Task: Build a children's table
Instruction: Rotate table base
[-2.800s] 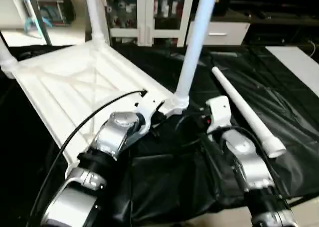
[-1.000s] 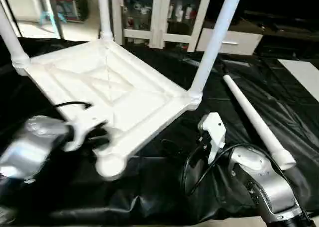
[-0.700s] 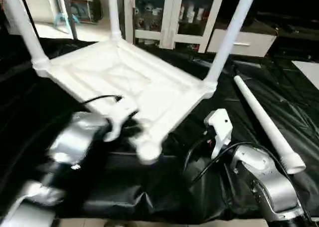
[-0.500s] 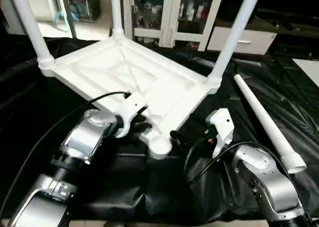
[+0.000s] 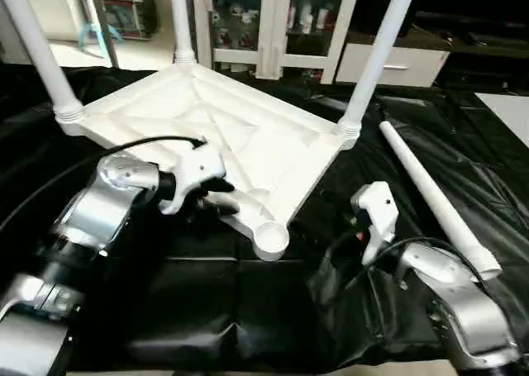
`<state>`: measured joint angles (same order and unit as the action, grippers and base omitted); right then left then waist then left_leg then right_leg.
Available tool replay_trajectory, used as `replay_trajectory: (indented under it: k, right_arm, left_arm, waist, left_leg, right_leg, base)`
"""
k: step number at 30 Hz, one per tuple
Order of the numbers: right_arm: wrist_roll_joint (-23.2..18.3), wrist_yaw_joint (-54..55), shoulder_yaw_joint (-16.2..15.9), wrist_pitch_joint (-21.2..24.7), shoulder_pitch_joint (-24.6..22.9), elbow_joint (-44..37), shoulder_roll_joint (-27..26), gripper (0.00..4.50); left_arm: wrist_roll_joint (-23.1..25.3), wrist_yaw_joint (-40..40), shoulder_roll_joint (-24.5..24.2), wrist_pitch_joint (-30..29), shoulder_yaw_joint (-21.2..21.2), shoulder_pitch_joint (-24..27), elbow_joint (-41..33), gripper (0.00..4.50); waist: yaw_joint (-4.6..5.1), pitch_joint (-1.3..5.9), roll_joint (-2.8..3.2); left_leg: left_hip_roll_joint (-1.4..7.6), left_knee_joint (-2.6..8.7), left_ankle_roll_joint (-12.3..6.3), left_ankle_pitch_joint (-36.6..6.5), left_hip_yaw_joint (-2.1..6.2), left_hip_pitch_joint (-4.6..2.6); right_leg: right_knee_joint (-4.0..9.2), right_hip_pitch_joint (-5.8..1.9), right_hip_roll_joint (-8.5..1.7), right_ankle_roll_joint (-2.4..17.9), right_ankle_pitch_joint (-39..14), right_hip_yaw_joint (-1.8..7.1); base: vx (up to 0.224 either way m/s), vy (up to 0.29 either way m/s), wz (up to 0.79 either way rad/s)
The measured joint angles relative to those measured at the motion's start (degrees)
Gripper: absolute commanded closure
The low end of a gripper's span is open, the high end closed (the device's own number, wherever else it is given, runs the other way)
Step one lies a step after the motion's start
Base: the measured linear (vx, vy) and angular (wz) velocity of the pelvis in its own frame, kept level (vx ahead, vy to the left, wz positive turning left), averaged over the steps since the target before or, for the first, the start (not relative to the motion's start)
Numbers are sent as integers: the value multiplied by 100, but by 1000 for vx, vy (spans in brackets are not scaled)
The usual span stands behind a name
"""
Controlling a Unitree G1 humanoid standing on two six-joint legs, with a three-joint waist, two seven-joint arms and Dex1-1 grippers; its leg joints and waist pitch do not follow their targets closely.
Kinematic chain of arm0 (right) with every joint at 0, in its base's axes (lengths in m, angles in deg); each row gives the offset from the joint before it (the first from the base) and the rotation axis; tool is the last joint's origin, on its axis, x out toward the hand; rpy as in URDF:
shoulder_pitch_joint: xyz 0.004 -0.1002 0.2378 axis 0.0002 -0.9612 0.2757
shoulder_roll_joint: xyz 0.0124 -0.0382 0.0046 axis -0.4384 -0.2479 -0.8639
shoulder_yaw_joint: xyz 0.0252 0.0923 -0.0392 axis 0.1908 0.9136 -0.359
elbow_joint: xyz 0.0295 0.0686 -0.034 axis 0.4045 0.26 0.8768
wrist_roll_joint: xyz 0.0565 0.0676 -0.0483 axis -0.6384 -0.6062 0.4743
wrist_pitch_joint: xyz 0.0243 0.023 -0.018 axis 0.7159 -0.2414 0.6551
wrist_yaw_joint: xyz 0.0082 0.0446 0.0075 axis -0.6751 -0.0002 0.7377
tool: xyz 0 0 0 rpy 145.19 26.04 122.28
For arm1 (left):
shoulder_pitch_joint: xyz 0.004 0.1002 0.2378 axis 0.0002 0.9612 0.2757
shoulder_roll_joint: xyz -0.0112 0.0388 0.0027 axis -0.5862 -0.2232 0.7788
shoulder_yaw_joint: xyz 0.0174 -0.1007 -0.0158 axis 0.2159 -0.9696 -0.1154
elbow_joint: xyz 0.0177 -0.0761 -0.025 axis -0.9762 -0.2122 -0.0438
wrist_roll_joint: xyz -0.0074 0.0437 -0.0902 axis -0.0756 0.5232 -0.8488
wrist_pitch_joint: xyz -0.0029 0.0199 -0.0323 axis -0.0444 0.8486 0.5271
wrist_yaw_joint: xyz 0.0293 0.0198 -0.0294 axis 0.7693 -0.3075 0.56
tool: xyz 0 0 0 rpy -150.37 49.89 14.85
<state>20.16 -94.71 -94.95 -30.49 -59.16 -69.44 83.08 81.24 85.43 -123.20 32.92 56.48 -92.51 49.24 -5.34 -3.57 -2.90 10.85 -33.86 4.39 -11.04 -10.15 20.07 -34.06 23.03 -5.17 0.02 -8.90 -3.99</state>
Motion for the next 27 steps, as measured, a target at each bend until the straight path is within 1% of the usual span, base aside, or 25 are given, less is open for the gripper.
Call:
replay_trajectory:
  k: [2, 3, 5, 7, 10, 11, 14, 17, 19, 21, 24, 27]
  right_arm:
    - [-65, -141, 1, 42, -46, -66, 111, 0]
    - [-106, -234, -7, 107, -74, -112, 199, 0]
    - [-119, -356, -28, 158, -84, -169, 292, 0]
    - [-117, -412, -84, 186, -104, -227, 384, 0]
    - [-97, -421, -186, 296, -223, -305, 493, 0]
    - [-53, -419, -252, 372, -238, -307, 563, 0]
    - [57, -417, -279, 493, -265, -307, 689, 0]
    - [74, -417, -275, 518, -289, -324, 695, 0]
    - [73, -416, -276, 532, -324, -325, 705, 0]
    - [72, -413, -275, 532, -324, -336, 716, 0]
    - [71, -410, -276, 532, -324, -336, 746, 0]
    - [72, -408, -276, 535, -322, -336, 749, 0]
  left_arm:
    - [137, -6, 18, 263, 53, -79, 302, 194]
    - [215, -38, 118, 470, 66, -182, 557, 194]
    - [300, -95, 260, 702, 71, -294, 789, 194]
    - [375, -115, 330, 834, 166, -338, 926, 194]
    - [437, -120, 367, 1036, 256, -423, 1099, 194]
    - [479, -124, 403, 1169, 316, -508, 1255, 194]
    - [629, -35, 456, 1519, 407, -672, 1603, 194]
    - [850, 125, 406, 1606, 578, -616, 1826, 194]
    - [835, 179, 403, 1610, 571, -612, 1832, 194]
    - [819, 305, 375, 1556, 571, -612, 1790, 194]
    - [786, 429, 364, 1542, 566, -631, 1784, 194]
    - [877, 327, 440, 1764, 569, -711, 2090, 194]
  waist:
    - [10, 3, 10]
    - [7, 5, 20]
    - [7, 8, 30]
    - [9, 16, 45]
    - [12, 28, 66]
    - [15, 34, 77]
    - [11, 46, 96]
    - [33, 60, 130]
    - [30, 61, 124]
    - [32, 68, 137]
    - [27, 70, 139]
    - [24, 69, 139]
  left_leg:
    - [1, -1, 0, 0, 1, 0]
    - [1, -3, 0, 0, 1, 2]
    - [1, -3, 0, 0, 1, 2]
    - [1, -3, 0, 0, 1, 2]
    - [2, -2, 0, -1, 1, 2]
    - [0, -2, -1, -1, 0, 2]
    - [-1, -3, 0, 0, 0, -6]
    - [-1, -3, 0, -1, 0, -9]
    - [3, -2, 0, 0, 4, -8]
    - [2, -2, 0, 0, 4, -8]
    - [1, -2, -1, -1, 3, -4]
    - [0, -1, -4, -4, 2, -1]
  right_leg:
    - [-1, 1, 0, 1, 1, 0]
    - [-1, 0, 0, 1, 1, 0]
    - [-3, 0, 0, 2, 2, 0]
    - [-3, 1, 1, 10, 6, 0]
    - [-2, 1, 1, 24, 12, 1]
    - [-1, 0, 1, 24, 12, 2]
    - [-1, -8, 0, -7, -6, 3]
    - [-2, -9, 0, -9, -7, 4]
    - [-5, -7, 1, -8, -7, -1]
    - [-4, -7, 1, -8, -7, 1]
    - [-2, -6, 1, -8, -9, 1]
    - [0, -4, 1, 17, 5, 1]
  base:
    - [0, 0, 0]
    - [0, 0, 0]
    - [0, 0, 0]
    - [0, 0, 0]
    - [0, 0, 0]
    - [0, 0, 0]
    - [0, 0, 0]
    - [0, 0, 0]
    - [0, 0, 0]
    - [0, 0, 0]
    - [0, 0, 0]
    - [0, 0, 0]
